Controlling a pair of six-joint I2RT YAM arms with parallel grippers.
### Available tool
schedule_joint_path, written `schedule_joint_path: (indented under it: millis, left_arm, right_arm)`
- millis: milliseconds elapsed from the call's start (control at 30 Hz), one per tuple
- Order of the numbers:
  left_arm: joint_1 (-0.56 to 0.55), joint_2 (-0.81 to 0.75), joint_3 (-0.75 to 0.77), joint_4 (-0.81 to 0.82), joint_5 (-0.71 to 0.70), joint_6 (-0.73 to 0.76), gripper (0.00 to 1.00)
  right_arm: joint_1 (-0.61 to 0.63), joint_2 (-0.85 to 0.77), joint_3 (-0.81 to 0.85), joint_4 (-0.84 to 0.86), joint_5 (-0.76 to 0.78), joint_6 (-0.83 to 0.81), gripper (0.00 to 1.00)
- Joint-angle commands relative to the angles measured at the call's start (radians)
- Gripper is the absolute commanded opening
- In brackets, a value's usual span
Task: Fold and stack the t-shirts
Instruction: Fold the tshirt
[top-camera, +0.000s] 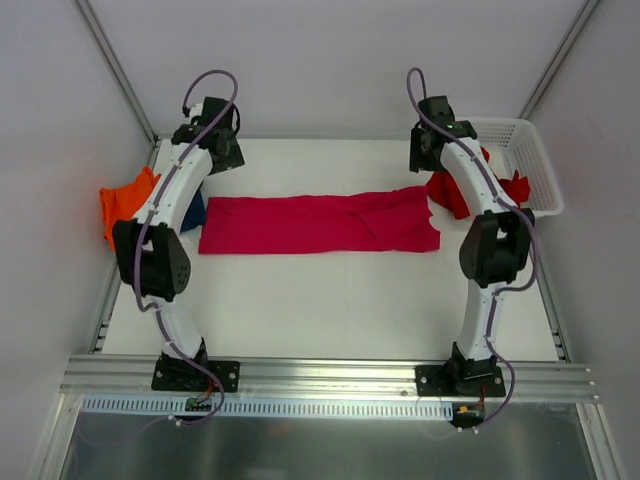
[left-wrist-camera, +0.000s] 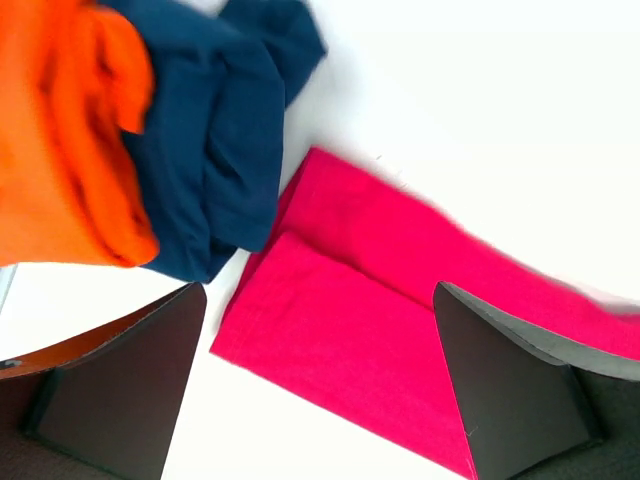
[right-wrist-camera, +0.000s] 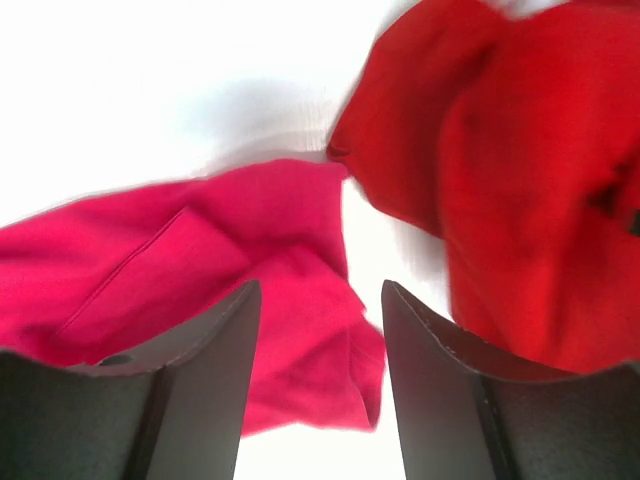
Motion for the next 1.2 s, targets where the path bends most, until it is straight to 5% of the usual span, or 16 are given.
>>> schedule_joint_path:
  millis: [0, 100, 233, 267, 300, 333, 367, 800, 1167]
  left_arm:
    - [-0.030, -0.172, -0.017, -0.027, -0.038, 0.016, 0.99]
    - [-0.038, -0.188, -0.121, -0.025, -0.012, -0.010, 0.99]
    - [-0.039, -0.140, -0.222, -0.027, 0.034, -0.038, 0.87]
    - [-0.039, -0.125, -0.244, -0.025, 0.046, -0.042, 0.74]
    - [-0.039, -0.096, -0.249, -0.027, 0.052, -0.045, 0.58]
    - [-0.039, -0.079, -0.250, -0.027, 0.060, -0.044, 0.33]
    - [-0.041, -0.049, -0.244, -0.028, 0.063, -0.044, 0.00]
    - [-0.039, 0.140, -0.203, -0.074, 0.055, -0.038, 0.00]
    - [-0.039, 0.122, -0.296, -0.076, 0.071, -0.061, 0.00]
  right_arm:
    - [-0.003, -0.243, -0.039, 0.017, -0.041, 0.004, 0.56]
    - [0.008, -0.357, -0.177, 0.032, -0.078, 0.028, 0.56]
    - [0.033, -0.405, -0.325, 0.049, -0.104, 0.049, 0.55]
    - [0.036, -0.397, -0.340, 0.043, -0.117, 0.054, 0.53]
    - [0.036, -0.379, -0.363, 0.042, -0.135, 0.055, 0.32]
    - [0.039, -0.368, -0.376, 0.043, -0.140, 0.063, 0.05]
    - [0.037, -0.356, -0.383, 0.037, -0.144, 0.078, 0.01]
    - [0.045, -0.133, -0.345, -0.006, -0.212, 0.094, 0.00]
    - [0.047, 0.065, -0.208, -0.069, -0.239, 0.109, 0.00]
